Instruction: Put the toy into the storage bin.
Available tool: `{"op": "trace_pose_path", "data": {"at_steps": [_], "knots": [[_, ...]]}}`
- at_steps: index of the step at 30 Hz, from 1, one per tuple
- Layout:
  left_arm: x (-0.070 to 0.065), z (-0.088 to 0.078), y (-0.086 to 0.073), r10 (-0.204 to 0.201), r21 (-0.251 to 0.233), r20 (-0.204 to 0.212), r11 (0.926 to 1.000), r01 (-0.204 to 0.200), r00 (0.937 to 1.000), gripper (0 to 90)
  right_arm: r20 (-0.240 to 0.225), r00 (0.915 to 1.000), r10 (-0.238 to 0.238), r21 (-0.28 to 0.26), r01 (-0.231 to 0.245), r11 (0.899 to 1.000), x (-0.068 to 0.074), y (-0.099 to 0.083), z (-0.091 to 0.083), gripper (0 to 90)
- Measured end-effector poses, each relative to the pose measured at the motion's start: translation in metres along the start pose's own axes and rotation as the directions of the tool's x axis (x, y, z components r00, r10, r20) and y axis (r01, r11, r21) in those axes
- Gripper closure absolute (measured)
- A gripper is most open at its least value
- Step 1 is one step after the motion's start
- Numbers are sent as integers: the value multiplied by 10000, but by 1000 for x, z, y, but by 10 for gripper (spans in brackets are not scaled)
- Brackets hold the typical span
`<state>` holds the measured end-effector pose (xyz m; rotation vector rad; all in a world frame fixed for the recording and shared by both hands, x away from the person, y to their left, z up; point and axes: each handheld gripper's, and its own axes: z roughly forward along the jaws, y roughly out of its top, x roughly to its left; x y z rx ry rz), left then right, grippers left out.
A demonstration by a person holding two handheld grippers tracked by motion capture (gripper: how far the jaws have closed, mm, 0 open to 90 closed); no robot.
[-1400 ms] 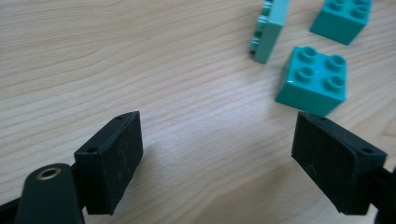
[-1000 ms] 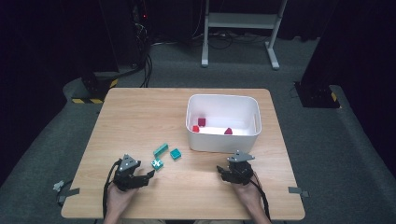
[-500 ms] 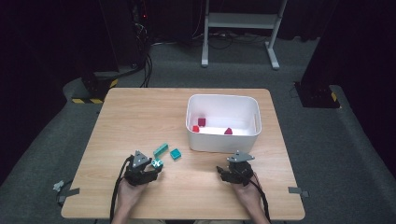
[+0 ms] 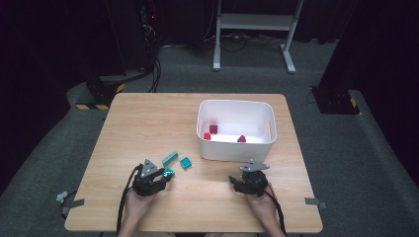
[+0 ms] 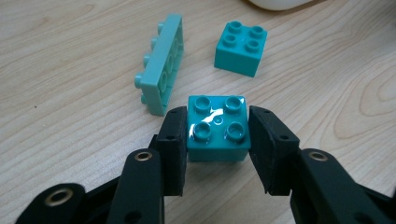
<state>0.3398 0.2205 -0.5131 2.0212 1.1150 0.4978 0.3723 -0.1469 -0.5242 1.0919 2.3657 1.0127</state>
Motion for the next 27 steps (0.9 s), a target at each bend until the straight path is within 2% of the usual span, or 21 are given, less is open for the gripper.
{"op": "trace_pose_path", "data": {"at_steps": [5,11,13,16,20,24,27], "knots": [[1,-11,8,-303,-235,233,9992,308,9993,588,-9,10000,-10,-11,10,10000,0,0,0,364],[1,-22,18,-268,-84,280,9996,270,9992,587,-10,10000,14,-14,-14,10000,0,0,0,364],[0,-26,21,-220,-95,256,9997,222,9994,588,-13,10000,5,-11,-5,10000,0,0,0,364],[1,-32,24,-354,-233,141,9991,357,9993,587,-12,10000,-1,-13,1,10000,0,0,0,364],[7,-36,31,-557,-440,431,9974,576,9975,587,-25,10000,-5,-1,5,10000,0,0,0,358],[9,-41,45,-474,-642,493,9967,505,9977,587,-24,10000,-30,0,30,10000,0,0,0,354],[9,-45,54,-466,-794,696,9955,521,9965,587,-24,10000,-32,0,32,10000,0,0,0,354]]}}
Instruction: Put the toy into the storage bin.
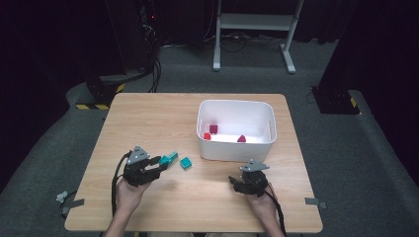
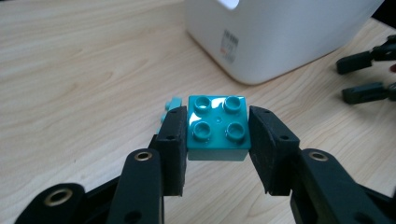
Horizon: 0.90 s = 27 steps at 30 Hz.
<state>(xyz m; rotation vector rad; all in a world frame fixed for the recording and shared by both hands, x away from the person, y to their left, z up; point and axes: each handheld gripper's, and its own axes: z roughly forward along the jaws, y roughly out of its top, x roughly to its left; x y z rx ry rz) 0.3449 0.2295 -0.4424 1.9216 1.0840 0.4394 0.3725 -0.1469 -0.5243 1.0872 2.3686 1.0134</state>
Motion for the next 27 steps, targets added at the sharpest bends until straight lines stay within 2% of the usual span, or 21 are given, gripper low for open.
{"op": "trace_pose_path", "data": {"at_steps": [5,10,14,21,27], "knots": [[-1,-1,13,68,41,152,10000,-68,9999,587,-1,10000,4,0,-4,10000,0,0,0,353],[-6,-2,27,523,63,116,9986,-523,9986,587,-3,10000,8,0,-8,10000,0,0,0,354],[-9,-2,36,540,-27,190,9985,-540,9984,587,-7,10000,-24,2,24,10000,0,0,0,349],[-11,3,53,294,-215,448,9994,-285,9986,588,-24,10000,-6,16,6,10000,0,0,0,345],[-13,9,68,400,-128,586,9991,-394,9975,588,-24,10000,-7,18,7,10000,0,0,0,345]]}}
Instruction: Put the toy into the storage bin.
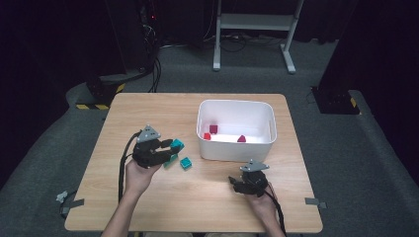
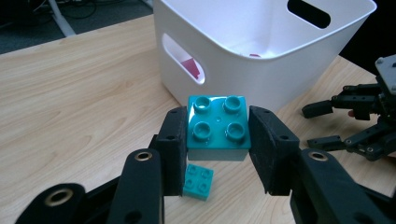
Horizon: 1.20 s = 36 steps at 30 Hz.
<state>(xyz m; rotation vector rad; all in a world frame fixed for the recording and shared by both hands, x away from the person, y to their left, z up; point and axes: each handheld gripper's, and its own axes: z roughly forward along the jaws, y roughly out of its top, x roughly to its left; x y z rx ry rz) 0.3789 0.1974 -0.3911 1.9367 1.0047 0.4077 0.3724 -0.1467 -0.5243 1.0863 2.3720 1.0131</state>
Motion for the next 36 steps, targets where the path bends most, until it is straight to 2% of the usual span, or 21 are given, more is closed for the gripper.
{"op": "trace_pose_path", "data": {"at_steps": [3,13,18,27,36], "knots": [[1,3,6,41,-28,35,10000,-41,10000,588,3,10000,-27,-7,27,10000,0,0,0,345],[6,14,35,-249,-411,451,9988,267,9987,588,-2,10000,5,5,-5,10000,0,0,0,344],[6,22,47,-175,-524,481,9984,200,9987,588,-1,10000,-12,1,12,10000,0,0,0,344],[6,37,62,-83,-475,747,9988,118,9972,588,7,10000,-26,0,26,10000,0,0,0,344],[5,55,68,-116,-388,924,9991,153,9957,587,5,10000,-24,3,24,10000,0,0,0,344]]}}
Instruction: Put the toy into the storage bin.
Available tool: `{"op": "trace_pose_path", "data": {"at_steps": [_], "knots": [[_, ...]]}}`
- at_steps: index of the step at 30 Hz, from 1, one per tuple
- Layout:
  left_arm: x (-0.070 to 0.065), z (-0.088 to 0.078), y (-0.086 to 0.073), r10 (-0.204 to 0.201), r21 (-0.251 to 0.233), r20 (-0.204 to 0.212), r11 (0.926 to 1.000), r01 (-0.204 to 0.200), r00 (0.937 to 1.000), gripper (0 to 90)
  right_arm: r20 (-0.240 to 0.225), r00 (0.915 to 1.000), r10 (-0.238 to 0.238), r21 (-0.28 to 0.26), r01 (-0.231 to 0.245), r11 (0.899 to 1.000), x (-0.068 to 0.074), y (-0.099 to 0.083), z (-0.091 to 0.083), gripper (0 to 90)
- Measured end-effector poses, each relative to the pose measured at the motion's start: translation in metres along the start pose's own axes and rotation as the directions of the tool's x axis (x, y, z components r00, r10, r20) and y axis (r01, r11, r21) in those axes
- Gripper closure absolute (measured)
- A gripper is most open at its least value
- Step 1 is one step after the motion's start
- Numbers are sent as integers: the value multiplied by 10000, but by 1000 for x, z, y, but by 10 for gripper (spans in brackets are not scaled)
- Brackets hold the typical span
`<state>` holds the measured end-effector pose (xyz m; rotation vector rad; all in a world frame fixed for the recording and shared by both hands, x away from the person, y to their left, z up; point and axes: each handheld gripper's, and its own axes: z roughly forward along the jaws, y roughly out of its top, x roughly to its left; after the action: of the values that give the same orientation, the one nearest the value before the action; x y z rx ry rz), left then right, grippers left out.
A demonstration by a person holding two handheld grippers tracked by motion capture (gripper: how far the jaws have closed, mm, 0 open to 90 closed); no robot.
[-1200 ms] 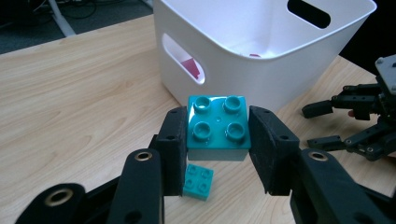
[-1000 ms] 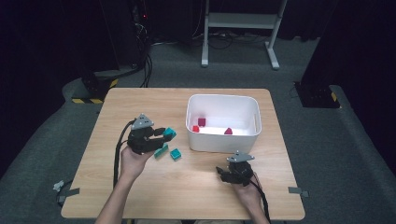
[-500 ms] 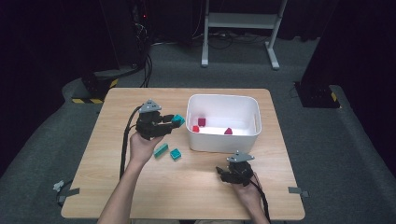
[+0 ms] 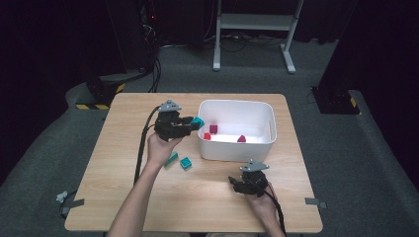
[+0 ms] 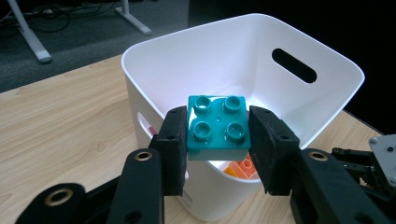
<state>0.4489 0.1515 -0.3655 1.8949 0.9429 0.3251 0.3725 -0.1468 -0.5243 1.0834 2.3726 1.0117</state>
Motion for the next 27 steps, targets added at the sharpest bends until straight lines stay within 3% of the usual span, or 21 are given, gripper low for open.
{"op": "trace_pose_path", "data": {"at_steps": [11,21,27], "knots": [[-1,11,7,61,48,171,10000,-62,9998,586,4,10000,37,11,-37,10000,0,0,0,344],[-8,27,7,421,225,347,9988,-428,9985,585,4,10000,26,13,-26,10000,0,0,0,344],[-9,35,7,226,230,400,9995,-236,9989,560,5,10000,13,4,-13,10000,0,0,0,344]]}}
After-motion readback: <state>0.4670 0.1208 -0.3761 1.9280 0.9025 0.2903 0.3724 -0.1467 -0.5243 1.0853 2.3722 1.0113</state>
